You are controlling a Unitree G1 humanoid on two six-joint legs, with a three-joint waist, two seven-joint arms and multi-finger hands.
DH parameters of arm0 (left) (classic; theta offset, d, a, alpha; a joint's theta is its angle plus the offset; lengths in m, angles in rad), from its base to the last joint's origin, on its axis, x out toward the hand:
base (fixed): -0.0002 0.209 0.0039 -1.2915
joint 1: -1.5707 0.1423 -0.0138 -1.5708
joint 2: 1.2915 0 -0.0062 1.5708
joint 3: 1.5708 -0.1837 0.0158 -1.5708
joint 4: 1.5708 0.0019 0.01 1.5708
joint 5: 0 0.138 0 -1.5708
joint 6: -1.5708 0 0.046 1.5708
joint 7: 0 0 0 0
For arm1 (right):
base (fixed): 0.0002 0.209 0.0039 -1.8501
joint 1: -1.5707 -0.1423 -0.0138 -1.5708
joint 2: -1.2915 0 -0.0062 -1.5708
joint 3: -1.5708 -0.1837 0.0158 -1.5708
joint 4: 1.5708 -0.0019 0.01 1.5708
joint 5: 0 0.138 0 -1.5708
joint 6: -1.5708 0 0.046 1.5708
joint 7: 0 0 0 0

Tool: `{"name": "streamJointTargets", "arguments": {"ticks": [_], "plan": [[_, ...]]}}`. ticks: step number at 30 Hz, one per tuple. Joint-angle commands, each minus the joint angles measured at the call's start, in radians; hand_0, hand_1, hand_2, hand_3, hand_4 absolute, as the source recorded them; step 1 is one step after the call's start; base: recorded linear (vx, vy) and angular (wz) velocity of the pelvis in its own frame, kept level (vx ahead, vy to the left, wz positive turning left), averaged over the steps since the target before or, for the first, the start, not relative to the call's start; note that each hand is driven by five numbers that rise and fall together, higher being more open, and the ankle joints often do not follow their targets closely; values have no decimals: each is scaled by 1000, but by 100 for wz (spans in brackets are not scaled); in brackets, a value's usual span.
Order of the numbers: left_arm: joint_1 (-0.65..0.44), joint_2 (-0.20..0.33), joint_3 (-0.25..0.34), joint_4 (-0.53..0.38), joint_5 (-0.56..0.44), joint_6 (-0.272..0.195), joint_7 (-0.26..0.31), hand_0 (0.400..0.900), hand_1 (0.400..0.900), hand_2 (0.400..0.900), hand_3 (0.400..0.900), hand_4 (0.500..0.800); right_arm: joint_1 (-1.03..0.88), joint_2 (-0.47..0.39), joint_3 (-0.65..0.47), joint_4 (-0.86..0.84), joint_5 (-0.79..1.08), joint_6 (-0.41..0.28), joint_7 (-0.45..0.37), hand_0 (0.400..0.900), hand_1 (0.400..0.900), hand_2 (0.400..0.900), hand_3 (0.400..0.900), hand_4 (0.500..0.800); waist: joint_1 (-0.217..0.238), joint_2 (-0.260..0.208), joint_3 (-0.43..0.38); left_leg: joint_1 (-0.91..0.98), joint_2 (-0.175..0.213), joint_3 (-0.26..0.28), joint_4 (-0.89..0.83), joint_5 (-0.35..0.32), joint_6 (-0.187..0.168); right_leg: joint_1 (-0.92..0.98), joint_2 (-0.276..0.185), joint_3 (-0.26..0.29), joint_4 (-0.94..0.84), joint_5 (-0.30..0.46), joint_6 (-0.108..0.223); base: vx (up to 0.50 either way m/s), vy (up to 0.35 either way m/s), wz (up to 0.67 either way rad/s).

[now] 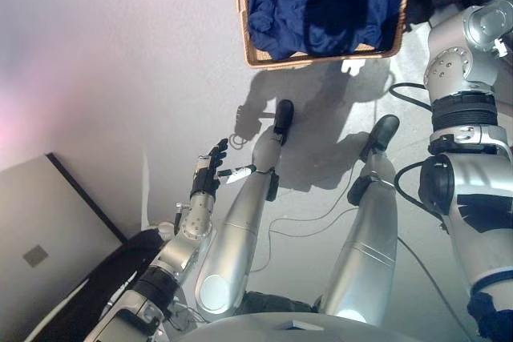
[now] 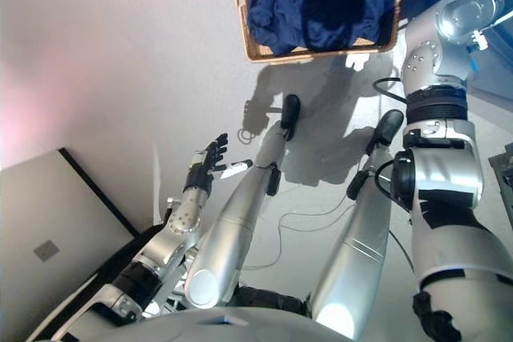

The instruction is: Put the clothes in the basket into the washing machine.

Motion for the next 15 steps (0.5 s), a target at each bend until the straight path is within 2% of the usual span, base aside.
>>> {"name": "streamJointTargets", "arguments": {"ticks": [1, 2, 5, 6, 7, 15], "plan": [[64, 18, -26, -3, -41, 14, 28, 900, 900, 900, 900, 800, -131, -123, 25, -102, 64, -200, -36, 400, 400, 400, 400, 500, -34, 96, -19, 45, 3, -18, 35, -130, -43, 82, 35, -7, -57, -17, 8, 52, 38, -24], [60, 24, -28, -9, -54, 19, 24, 900, 900, 900, 900, 800, -179, -120, 3, -116, 145, -245, -23, 400, 400, 400, 400, 500, -43, 104, -19, 71, 2, -10, 24, -133, -40, 98, 39, 3, -65, -14, 10, 58, 59, -28], [63, 42, -26, -24, -63, 12, 13, 900, 900, 900, 900, 800, -235, -138, 13, -38, 245, -270, 9, 400, 400, 400, 400, 500, -39, 118, -19, 109, -2, 3, 15, -135, -38, 130, 37, 15, -80, -8, 11, 31, 39, -16], [57, 50, -25, -18, -62, 13, 10, 900, 900, 900, 900, 800, -249, -144, 28, -8, 266, -273, 21, 724, 724, 724, 724, 694, -39, 123, -20, 120, -3, 8, 11, -135, -37, 138, 37, 19, -83, -6, 12, 20, 48, -14], [58, 49, -27, -16, -60, 14, 6, 900, 900, 900, 900, 800, -253, -142, 38, -12, 277, -268, 33, 900, 900, 900, 900, 800, -40, 127, -20, 129, -2, 13, 6, -135, -37, 142, 37, 21, -87, -4, 12, 16, 44, -15], [57, 41, -32, -5, -68, 9, 9, 900, 900, 900, 900, 800, -219, -24, 63, 28, 259, -236, 50, 900, 900, 900, 900, 800, -46, 125, -20, 152, 2, 23, 8, -138, -30, 168, 52, 25, -92, 3, 0, -2, 5, -5]]}}
